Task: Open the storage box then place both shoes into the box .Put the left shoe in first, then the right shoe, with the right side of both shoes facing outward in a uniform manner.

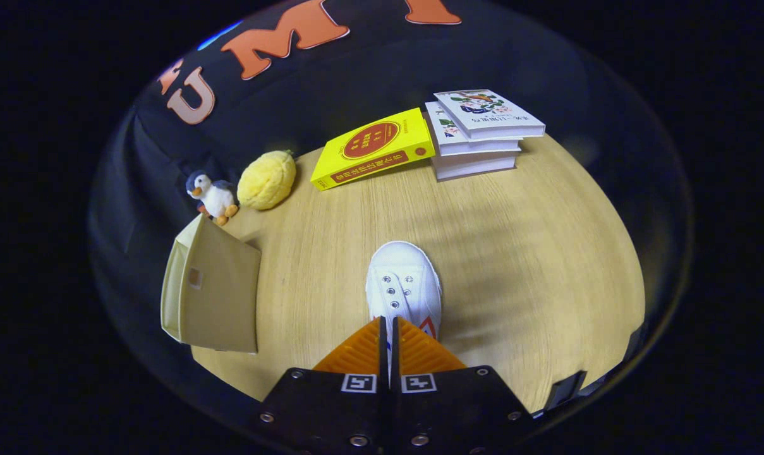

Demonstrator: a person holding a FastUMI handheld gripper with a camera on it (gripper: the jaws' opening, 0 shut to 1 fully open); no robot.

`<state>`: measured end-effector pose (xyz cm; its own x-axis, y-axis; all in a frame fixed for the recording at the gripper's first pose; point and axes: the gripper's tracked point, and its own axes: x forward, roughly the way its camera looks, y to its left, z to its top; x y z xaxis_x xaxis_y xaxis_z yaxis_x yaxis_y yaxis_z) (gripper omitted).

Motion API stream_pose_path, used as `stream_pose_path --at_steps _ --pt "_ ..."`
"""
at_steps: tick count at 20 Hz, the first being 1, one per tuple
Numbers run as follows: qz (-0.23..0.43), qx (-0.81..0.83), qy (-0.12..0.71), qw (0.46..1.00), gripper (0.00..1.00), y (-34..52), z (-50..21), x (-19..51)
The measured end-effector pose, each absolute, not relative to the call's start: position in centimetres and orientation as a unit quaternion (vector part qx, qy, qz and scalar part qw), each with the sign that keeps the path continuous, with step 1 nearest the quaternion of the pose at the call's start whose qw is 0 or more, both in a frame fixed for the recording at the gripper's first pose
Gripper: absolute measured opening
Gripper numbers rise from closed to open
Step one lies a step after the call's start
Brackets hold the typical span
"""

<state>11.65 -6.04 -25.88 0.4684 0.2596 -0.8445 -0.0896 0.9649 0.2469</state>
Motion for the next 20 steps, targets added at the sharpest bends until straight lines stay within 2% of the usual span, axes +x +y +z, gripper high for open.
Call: stream_pose_path --at_steps 3,4,7,9,15,18,19,20 --pt "0.065 0.059 0.501 0.861 0.01 -8.7 -27.8 11.2" --pt "0.072 0.063 0.506 0.857 0.08 -8.5 -28.7 10.6" --pt "0.076 0.018 0.502 0.861 0.41 -8.7 -31.0 9.4" --pt "0.086 0.006 0.485 0.87 0.5 -7.9 -31.6 8.8" --pt "0.08 -0.001 0.462 0.883 0.52 -6.6 -33.6 8.5" --pt "0.087 -0.011 0.445 0.891 0.45 -5.6 -33.8 9.1" --pt "0.088 -0.015 0.434 0.897 0.36 -5.6 -33.6 9.2" --pt "0.075 -0.032 0.417 0.905 0.32 -6.4 -33.5 9.5"
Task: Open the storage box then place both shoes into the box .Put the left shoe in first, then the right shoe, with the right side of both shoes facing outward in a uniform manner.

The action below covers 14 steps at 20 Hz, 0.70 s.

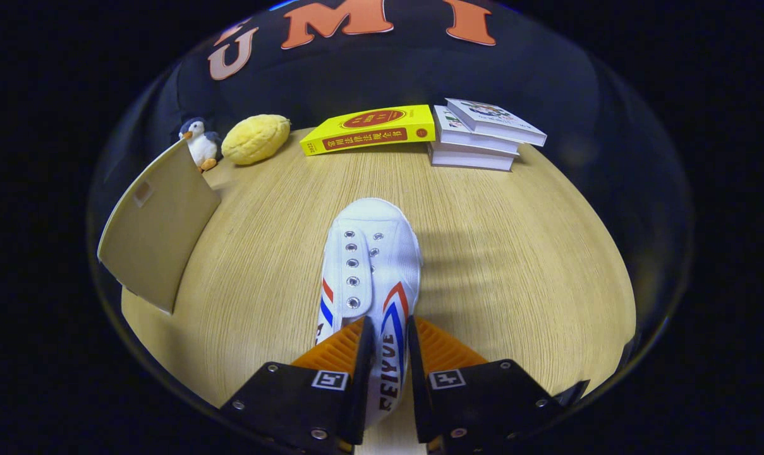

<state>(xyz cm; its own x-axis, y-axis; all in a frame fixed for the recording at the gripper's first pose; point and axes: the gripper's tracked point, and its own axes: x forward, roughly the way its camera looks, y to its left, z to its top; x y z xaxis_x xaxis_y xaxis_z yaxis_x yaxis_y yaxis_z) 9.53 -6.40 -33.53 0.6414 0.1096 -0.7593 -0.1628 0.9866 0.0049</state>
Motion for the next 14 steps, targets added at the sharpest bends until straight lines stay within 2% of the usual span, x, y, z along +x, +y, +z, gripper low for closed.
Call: stream_pose_path --at_steps 2,14 --pt "0.058 -0.012 0.405 0.912 0.01 -6.4 -33.7 9.6" --pt "0.113 -0.001 0.331 0.937 0.0 0.4 -23.1 11.7"
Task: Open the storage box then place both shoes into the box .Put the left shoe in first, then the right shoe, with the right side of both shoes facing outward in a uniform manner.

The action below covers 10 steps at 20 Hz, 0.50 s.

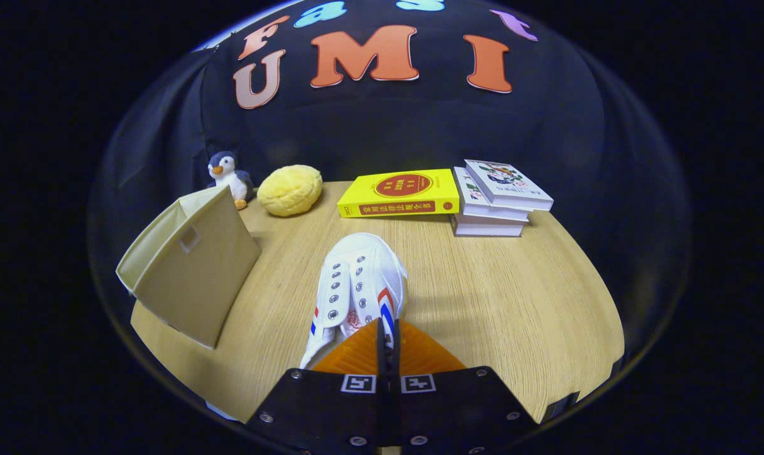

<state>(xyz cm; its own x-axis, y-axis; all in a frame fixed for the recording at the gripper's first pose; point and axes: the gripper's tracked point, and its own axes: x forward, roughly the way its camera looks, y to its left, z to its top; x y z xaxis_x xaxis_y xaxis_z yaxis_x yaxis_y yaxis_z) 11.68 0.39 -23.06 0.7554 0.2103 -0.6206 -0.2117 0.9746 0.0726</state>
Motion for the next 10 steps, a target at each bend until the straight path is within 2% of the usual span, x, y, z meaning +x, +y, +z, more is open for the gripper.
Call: stream_pose_path --at_steps 10 --pt "0.117 0.072 0.309 0.941 0.0 14.5 -11.3 12.6"
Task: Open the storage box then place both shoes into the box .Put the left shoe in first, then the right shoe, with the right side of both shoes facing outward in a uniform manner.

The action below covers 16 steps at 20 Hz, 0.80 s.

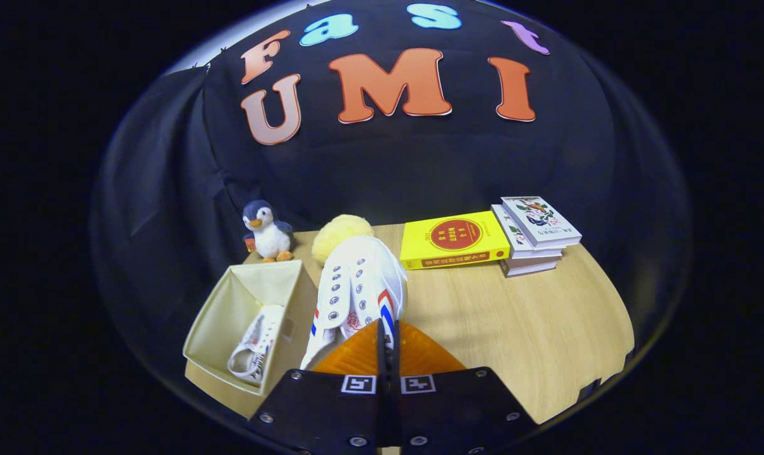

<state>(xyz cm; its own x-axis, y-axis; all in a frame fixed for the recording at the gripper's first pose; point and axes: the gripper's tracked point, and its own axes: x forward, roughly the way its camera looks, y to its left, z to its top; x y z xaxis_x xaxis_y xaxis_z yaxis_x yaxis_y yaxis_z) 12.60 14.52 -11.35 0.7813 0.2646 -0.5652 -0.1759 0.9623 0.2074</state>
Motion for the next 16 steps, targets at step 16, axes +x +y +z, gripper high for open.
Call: stream_pose_path --at_steps 16 --pt "0.072 0.007 0.335 0.94 0.0 29.0 -14.5 9.0"
